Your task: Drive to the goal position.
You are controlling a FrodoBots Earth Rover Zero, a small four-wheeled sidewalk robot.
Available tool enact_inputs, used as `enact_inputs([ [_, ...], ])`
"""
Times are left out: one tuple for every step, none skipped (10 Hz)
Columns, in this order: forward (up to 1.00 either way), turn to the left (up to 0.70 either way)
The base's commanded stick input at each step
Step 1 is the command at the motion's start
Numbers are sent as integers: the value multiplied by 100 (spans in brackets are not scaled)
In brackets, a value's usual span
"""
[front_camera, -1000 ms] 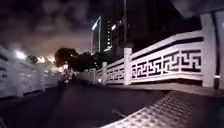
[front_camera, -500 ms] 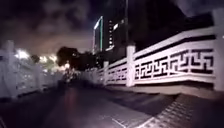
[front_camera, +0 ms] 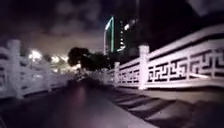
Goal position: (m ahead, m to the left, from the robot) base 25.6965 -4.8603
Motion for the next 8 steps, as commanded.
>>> enact_inputs([
  [45,27],
  [45,27],
  [45,27],
  [45,27],
  [45,27],
  [45,27],
  [45,27],
  [45,27],
])
